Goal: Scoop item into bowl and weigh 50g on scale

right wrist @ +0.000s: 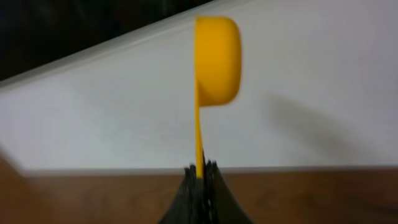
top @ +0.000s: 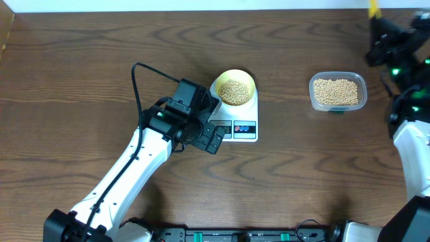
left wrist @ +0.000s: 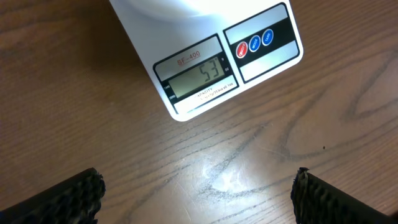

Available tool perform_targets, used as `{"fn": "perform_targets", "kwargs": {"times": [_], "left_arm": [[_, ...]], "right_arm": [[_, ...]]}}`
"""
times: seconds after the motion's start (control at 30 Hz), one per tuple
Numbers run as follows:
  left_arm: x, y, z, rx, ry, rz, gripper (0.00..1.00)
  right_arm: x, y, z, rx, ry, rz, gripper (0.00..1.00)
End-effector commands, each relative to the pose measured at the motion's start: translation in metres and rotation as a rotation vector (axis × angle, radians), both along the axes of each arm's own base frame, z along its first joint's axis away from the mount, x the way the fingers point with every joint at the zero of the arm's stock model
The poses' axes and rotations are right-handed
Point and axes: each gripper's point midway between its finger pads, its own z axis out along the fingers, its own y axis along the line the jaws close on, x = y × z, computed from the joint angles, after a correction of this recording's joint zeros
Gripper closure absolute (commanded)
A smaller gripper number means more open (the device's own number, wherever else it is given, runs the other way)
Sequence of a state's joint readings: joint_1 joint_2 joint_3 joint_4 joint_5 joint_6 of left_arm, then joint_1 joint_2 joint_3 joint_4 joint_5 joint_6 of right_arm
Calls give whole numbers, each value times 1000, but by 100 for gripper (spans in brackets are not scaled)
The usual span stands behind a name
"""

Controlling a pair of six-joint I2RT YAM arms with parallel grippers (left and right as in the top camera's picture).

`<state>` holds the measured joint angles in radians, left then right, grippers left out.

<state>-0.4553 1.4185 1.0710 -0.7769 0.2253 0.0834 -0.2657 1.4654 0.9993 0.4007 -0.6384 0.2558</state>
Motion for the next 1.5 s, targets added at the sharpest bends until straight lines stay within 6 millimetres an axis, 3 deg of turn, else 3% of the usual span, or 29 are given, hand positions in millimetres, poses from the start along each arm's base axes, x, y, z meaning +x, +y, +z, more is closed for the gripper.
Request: {"fn": "perform_targets", "kwargs": {"times": [0.0, 0.1, 0.3, 0.43, 0.7, 0.93, 1.47], "left_arm": [[-1, 2, -5, 17, 6, -10, 2], [-1, 2, -5, 17, 6, -10, 2], [-1, 2, -5, 17, 6, -10, 2], [-1, 2, -5, 17, 6, -10, 2], [-1, 2, -5, 17, 6, -10, 2], [-1, 2, -5, 17, 6, -10, 2], [-1, 2, -5, 17, 6, -10, 2]], "right_arm": [[-13, 68, -23, -161, 13, 234, 99], [-37, 135, -69, -298, 121, 417, 99], [-67, 184, -118, -521, 238, 514, 99], [-83, 215, -124, -549, 230, 604, 99], [-79, 228, -170, -646, 329, 577, 99], [-74, 222, -180, -681, 354, 541, 99], [-88, 228, -197, -723, 395, 601, 99]]}}
